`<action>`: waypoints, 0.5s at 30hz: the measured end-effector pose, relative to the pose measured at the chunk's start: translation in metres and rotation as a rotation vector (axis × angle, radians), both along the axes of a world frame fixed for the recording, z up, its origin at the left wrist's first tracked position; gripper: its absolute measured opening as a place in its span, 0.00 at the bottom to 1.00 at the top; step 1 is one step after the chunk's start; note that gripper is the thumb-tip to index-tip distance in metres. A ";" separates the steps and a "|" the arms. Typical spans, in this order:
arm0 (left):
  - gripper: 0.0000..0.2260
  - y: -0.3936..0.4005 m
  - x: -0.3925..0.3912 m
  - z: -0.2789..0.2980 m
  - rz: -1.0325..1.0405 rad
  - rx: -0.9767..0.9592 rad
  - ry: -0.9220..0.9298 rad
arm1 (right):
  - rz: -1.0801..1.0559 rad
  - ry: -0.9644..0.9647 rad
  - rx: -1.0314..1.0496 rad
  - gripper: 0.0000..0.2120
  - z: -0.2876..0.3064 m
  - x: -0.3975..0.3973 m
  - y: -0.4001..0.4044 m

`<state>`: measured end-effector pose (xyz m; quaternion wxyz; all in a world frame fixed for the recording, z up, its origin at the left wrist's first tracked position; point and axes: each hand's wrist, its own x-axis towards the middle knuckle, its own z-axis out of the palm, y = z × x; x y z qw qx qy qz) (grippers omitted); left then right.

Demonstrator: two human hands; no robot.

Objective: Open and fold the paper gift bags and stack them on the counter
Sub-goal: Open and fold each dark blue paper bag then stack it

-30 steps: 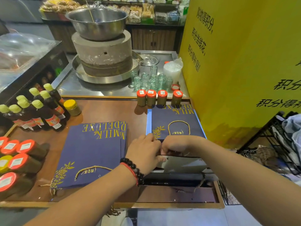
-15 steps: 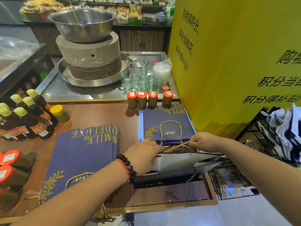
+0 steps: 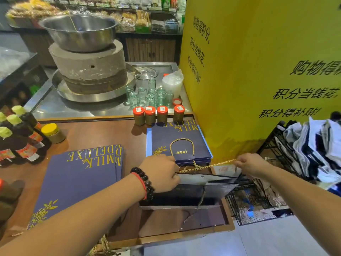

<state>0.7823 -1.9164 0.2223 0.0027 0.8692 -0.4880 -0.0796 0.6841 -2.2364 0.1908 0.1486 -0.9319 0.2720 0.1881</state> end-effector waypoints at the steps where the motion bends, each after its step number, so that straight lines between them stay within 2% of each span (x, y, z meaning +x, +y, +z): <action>1: 0.17 -0.005 0.001 0.000 -0.012 0.024 -0.001 | -0.028 -0.041 0.008 0.17 0.000 -0.001 0.002; 4: 0.16 -0.018 -0.001 0.001 -0.033 0.095 0.028 | -0.159 -0.240 0.085 0.15 0.005 0.003 0.012; 8: 0.12 -0.036 -0.009 0.003 -0.040 0.048 0.076 | -0.342 -0.387 0.353 0.12 0.014 0.018 0.036; 11: 0.10 -0.050 -0.015 0.003 -0.023 -0.023 0.118 | -0.495 -0.419 0.697 0.10 0.020 0.027 0.054; 15: 0.09 -0.063 -0.018 -0.003 -0.003 -0.021 0.122 | -0.422 -0.384 0.843 0.06 0.022 0.032 0.075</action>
